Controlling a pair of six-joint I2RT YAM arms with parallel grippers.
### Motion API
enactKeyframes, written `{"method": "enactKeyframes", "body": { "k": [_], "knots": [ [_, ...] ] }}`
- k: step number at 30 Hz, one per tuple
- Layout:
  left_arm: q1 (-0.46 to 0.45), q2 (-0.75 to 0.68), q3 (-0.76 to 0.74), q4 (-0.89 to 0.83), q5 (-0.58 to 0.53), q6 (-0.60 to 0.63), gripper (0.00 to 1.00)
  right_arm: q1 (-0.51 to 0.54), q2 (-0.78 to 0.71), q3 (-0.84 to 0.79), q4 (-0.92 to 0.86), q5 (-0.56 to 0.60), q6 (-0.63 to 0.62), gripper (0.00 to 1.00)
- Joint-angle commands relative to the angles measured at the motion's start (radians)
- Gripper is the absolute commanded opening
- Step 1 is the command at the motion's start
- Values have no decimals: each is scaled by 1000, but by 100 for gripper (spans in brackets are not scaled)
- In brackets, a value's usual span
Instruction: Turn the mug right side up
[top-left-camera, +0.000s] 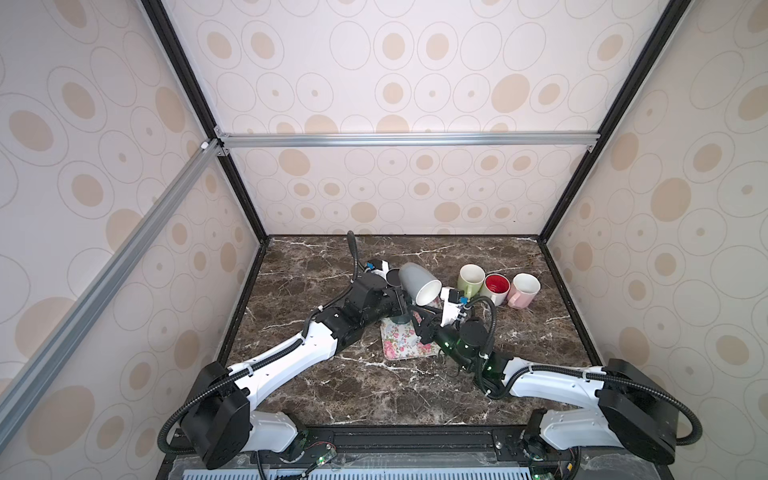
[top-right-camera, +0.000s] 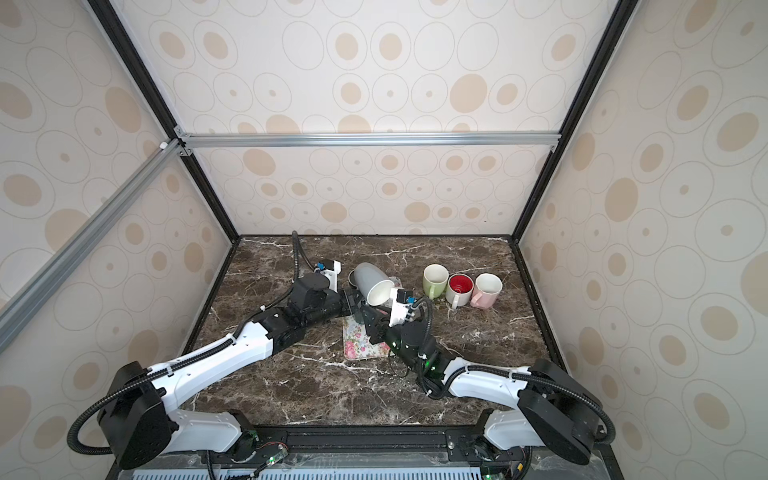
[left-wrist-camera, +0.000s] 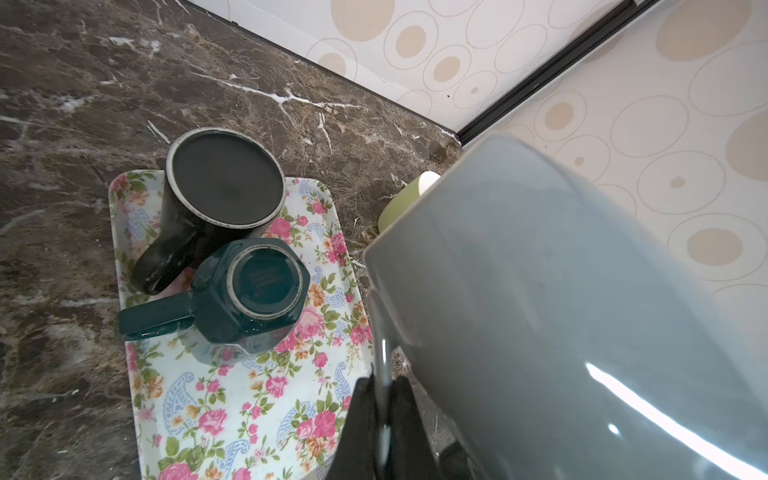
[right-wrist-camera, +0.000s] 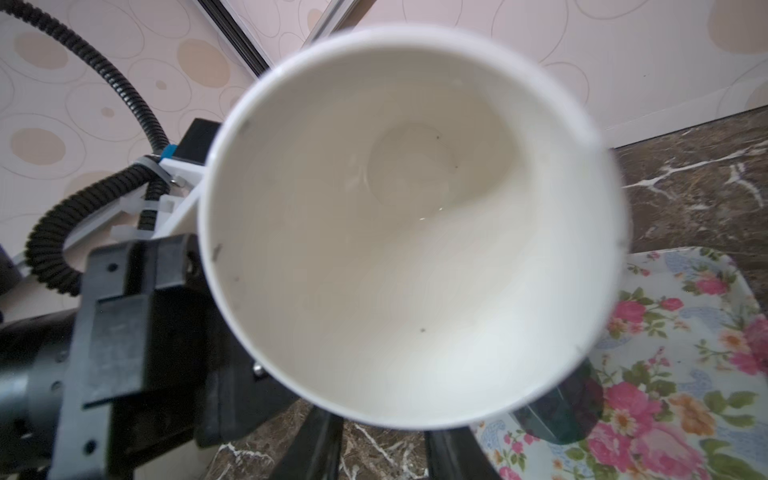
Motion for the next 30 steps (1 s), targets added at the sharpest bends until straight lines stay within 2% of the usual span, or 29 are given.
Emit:
{"method": "enactKeyframes", "body": {
  "k": [1,5,23,26,30],
  "knots": [
    [5,-52,-16,78,-2,-38,0,7,19,34,64,74,0,31],
    [3,-63,-51,95,10,-62,0,16,43,45,81,112,3,28],
    [3,-85,-104,107,-2,-86,0,44,144,115,114,194,-49,27],
    [3,-84,-120,112,2,-92,0,43,158,130,113,212,-53,16],
    [2,-75,-125,116,7,-94,0,44,182,148,124,211,-62,14]
  ]
}}
